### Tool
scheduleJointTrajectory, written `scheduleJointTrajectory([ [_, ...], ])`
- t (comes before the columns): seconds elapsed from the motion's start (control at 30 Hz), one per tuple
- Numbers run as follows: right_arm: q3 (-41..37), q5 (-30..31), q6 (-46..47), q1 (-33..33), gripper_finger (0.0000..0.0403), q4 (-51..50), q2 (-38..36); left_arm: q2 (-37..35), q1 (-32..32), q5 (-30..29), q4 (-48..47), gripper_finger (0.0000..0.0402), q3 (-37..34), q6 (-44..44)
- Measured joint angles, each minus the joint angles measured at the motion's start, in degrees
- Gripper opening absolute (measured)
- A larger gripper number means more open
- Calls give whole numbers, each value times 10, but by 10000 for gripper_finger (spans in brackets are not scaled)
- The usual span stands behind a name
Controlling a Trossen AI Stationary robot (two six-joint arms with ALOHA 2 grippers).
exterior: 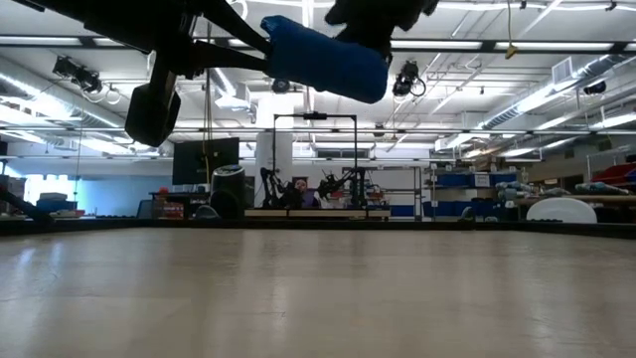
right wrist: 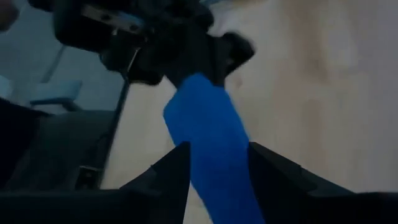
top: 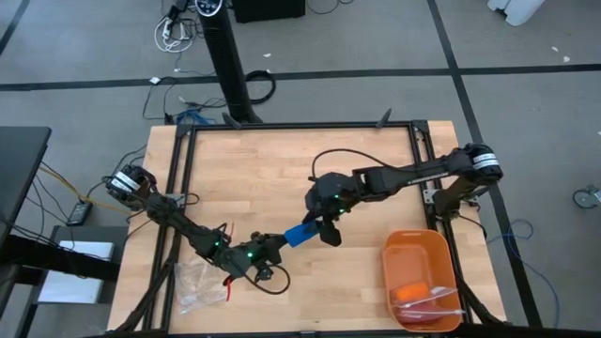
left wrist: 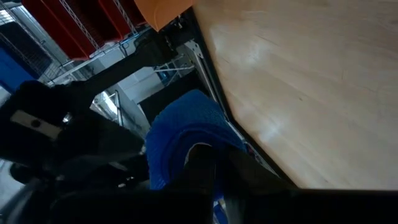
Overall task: Roll bandage
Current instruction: Roll the blue bandage
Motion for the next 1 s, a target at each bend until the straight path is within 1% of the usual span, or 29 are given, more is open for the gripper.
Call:
scheduleJointTrajectory([
  [0.17, 0, -10, 7, -9, 152, 8, 27, 0, 0, 1, -3, 17, -1, -2],
  [0.33, 0, -16, 7, -7, 141, 20, 19, 0, -2, 0, -6, 17, -1, -12],
  [0.53, 0, -16, 2, 1, 97, 35, 0, 0, -3, -3, -5, 17, -1, -12],
  [0.63, 0, -1, -6, 1, 73, 34, 0, 0, -3, -3, -6, 17, -1, -13],
  [0.7, 0, 10, -14, 1, 69, 34, 0, 0, -3, -3, -6, 17, -1, -12],
  [0.8, 0, 15, -17, -3, 82, 34, 0, 0, -3, -2, -6, 17, -1, -12],
  [1.0, 0, -3, -13, -15, 141, 20, 0, 0, -3, 0, -6, 17, -1, -12],
])
